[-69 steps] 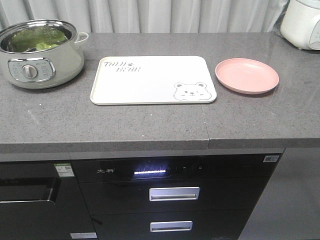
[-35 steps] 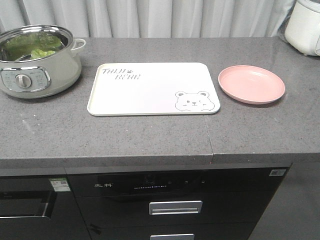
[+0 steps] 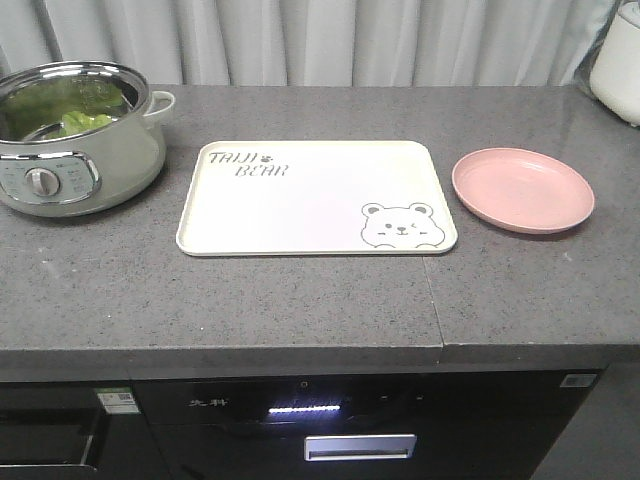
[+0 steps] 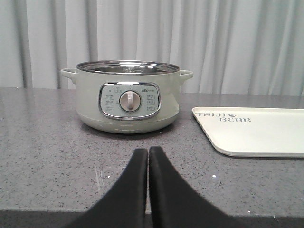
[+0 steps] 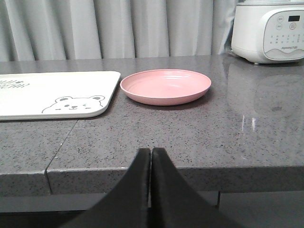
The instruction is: Transfer vegetables to tray and serve
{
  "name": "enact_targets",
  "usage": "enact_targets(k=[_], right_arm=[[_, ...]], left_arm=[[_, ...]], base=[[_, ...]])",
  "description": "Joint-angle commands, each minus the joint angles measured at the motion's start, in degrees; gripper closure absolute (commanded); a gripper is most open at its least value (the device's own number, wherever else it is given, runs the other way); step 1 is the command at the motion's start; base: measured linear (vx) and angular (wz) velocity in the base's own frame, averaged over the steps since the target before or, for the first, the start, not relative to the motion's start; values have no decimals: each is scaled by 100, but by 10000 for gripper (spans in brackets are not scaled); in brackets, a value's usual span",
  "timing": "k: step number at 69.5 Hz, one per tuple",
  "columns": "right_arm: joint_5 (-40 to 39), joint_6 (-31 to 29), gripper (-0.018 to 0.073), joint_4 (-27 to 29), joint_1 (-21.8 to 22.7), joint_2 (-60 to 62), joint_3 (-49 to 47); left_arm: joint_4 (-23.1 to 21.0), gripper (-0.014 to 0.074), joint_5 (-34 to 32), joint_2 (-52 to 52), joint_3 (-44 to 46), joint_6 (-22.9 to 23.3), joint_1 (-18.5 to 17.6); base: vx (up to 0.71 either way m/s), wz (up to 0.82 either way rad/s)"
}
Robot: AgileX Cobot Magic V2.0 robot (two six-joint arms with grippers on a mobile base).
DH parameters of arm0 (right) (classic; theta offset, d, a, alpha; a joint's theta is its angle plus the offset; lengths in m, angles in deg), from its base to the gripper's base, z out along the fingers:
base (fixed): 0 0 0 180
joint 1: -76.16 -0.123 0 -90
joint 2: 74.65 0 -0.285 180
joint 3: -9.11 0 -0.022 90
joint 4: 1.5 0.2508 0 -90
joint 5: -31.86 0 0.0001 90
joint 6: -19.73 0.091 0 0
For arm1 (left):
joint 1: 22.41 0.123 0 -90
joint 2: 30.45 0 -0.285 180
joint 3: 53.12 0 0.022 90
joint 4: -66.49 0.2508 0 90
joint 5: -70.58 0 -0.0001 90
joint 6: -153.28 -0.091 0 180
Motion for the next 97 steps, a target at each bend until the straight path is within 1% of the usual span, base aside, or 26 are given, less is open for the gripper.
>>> enact_targets(k=[1,97], right_arm=[[-432,-15,563,-47,7,16,40],[-432,-15,563,-47,7,16,40]], left_arm=[[-43,603,-395,-79,-30,0,-1],[-43,603,-395,-79,-30,0,-1]], base=[[8,2],[5,2]])
